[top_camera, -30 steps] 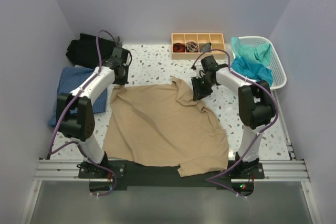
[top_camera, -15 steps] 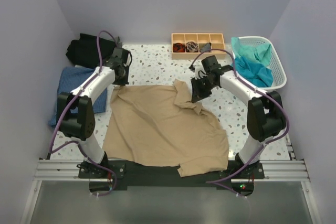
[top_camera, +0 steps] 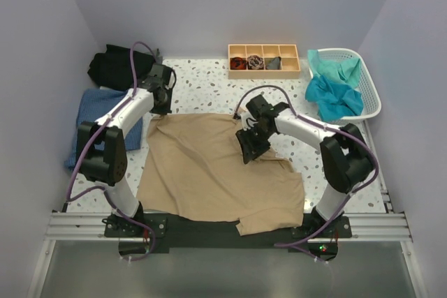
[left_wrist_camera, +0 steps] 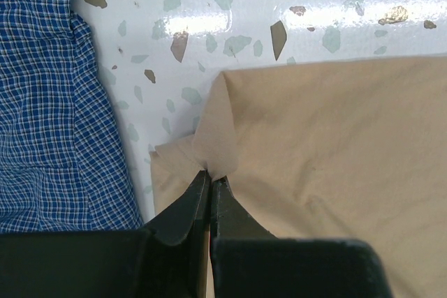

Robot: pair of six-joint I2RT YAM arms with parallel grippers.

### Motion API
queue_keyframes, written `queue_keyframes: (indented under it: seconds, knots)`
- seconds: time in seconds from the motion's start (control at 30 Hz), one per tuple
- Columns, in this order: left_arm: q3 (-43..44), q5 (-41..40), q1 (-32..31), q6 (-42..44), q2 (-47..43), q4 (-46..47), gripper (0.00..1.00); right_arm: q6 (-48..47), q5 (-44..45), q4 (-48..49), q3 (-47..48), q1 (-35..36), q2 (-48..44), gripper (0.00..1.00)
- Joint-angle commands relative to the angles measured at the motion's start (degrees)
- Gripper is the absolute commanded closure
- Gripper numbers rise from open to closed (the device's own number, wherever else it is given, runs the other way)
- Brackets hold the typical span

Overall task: Fold and stack the t-shirts
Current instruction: Flatten the tshirt out

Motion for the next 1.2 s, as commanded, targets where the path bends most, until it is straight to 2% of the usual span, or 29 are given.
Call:
queue_keyframes:
  seconds: [0.0, 0.03, 0.23, 0.57, 0.73, 1.13, 1.17]
  knots:
    - [1.9, 0.8, -0.1, 1.0, 0.4, 0.0, 1.0, -0.8, 10.0, 1.7, 1.6, -0.6, -6.9, 0.46]
    - [1.9, 1.0, -0.1, 1.0, 0.4, 0.1, 1.0, -1.3, 11.2, 1.9, 2.1, -0.5, -6.8, 0.42]
    - [1.7, 1.0, -0.1, 1.2, 0.4, 0.0, 1.0, -4.1, 17.6, 1.7, 3.5, -0.6, -3.2, 0.39]
    - [2.0, 1.5, -0.1, 1.4, 0.9, -0.2, 1.0, -4.1, 16.6, 2.7, 2.9, -0.6, -1.0, 0.39]
    - [1.8, 1.2, -0.1, 1.5, 1.1, -0.4, 1.0, -4.1, 14.7, 1.5, 2.8, -0.6, -0.1, 0.47]
    - [2.0, 1.4, -0.1, 1.7, 1.7, -0.8, 1.0, -4.1, 11.3, -0.7, 2.9, -0.6, 1.9, 0.5]
    - [2.0, 1.5, -0.1, 1.7, 1.8, -0.8, 1.0, -4.1, 11.3, -0.7, 2.9, -0.6, 2.0, 0.57]
